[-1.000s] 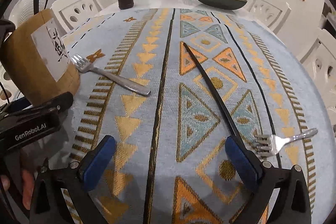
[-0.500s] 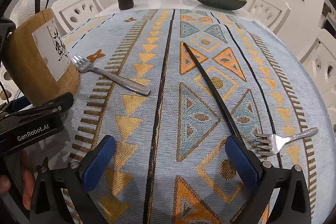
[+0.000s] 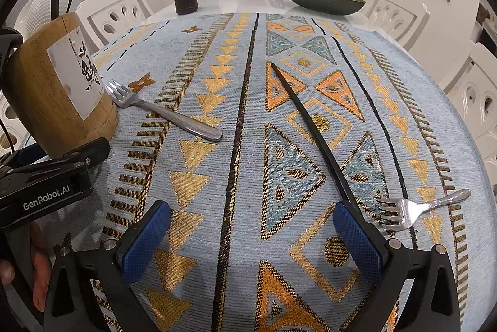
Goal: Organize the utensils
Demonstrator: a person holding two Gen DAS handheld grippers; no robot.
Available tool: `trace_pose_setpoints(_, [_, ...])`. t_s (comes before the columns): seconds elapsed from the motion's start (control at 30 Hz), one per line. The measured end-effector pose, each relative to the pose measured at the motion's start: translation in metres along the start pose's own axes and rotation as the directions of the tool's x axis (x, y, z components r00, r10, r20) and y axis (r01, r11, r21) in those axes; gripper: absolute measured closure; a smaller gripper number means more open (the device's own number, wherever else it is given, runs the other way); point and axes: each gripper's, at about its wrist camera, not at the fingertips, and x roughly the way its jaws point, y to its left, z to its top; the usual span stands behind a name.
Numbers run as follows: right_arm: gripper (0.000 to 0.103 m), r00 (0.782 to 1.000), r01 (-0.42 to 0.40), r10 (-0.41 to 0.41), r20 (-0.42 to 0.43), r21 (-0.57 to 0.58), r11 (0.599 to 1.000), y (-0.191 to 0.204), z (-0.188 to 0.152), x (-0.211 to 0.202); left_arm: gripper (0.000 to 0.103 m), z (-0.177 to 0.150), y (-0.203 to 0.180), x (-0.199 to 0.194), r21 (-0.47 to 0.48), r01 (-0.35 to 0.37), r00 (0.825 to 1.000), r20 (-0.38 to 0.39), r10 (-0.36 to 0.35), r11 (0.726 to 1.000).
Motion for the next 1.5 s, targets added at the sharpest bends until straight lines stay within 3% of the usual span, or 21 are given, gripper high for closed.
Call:
trace_pose_setpoints(0.9, [0.000, 1.000, 0.000, 0.000, 0.001, 0.000, 1.000, 0.000, -0.001, 0.000, 0.000, -0.002, 0.018, -0.004, -0.002, 0.024, 1.000, 0.001, -0.024, 1.000])
trace_pose_setpoints(1.5, [0.000, 1.000, 0.000, 0.000, 0.002, 0.000, 1.000, 0.000, -0.001, -0.001, 0.000, 0.001, 0.008, -0.007, 0.000, 0.032, 0.999, 0.001, -0.032, 0.999])
